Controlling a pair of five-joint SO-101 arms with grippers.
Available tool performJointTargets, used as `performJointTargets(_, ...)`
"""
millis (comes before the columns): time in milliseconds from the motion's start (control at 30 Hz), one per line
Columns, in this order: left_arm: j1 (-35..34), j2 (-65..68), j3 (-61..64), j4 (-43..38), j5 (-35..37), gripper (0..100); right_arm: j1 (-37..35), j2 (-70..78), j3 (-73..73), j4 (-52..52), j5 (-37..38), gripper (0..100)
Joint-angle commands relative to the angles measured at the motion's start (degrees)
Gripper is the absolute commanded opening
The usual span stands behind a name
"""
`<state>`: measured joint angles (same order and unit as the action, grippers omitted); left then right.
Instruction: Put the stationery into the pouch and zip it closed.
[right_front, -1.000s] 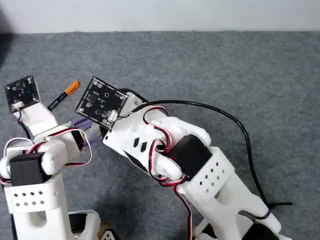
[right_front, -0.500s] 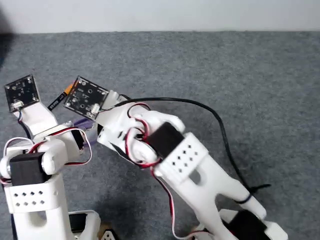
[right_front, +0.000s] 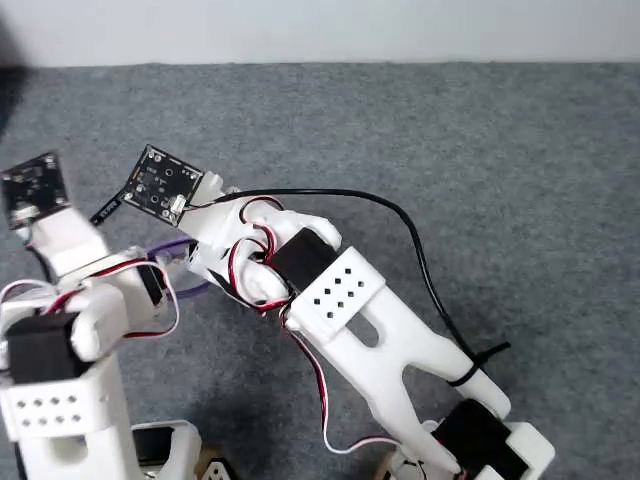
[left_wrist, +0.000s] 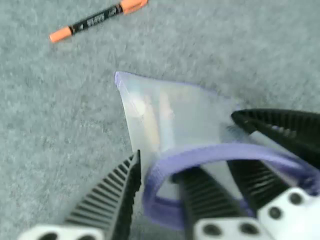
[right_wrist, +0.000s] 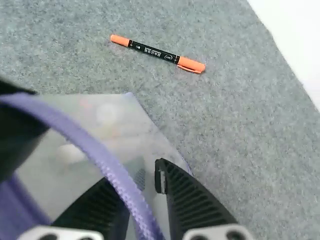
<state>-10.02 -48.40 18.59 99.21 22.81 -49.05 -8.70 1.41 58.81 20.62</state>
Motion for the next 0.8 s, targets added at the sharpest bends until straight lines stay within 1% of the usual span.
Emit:
performJointTargets(0, 0.7, -4.4, -5.1, 1.1, 0.7, 26, 1.0, -0.3, -1.9, -1.0, 0.2, 1.0)
performJointTargets(67, 0.7, -8.1, -6.5, 1.1, 0.8, 31, 1.0, -0.2, -1.9, -1.0, 0.2, 0.8)
performJointTargets(133, 0.4, -11.7, -6.7, 1.1, 1.2, 34, 1.0, -0.2, -1.8, -1.0, 0.2, 0.8)
performJointTargets(267, 0.4, -19.0, -6.7, 1.1, 5.0, 36, 1.0, -0.2, -1.8, -1.0, 0.1, 0.8)
performJointTargets(367, -0.4, -21.3, -6.6, 0.8, 7.0, 36, 1.1, -0.2, -1.8, -1.0, 0.1, 0.8)
performJointTargets(433, -4.3, -21.4, -6.7, 0.3, 7.6, 36, 1.7, -0.3, -1.8, -1.0, 0.1, 0.8)
performJointTargets(533, -10.2, -21.2, -5.8, -1.5, 4.8, 36, 2.7, -0.4, -1.8, -1.0, 0.1, 0.8)
performJointTargets(600, -13.0, -21.2, -3.6, -3.8, 2.5, 35, 3.5, -0.7, -1.8, -0.7, -0.3, 0.8)
performJointTargets(667, -15.5, -20.8, -0.2, -6.1, 1.0, 35, 3.6, -0.8, -1.8, -0.5, -2.3, 0.8)
performJointTargets(767, -18.3, -16.9, 2.9, -8.6, 0.0, 35, 4.7, -0.8, -1.9, 0.6, -4.1, 0.8)
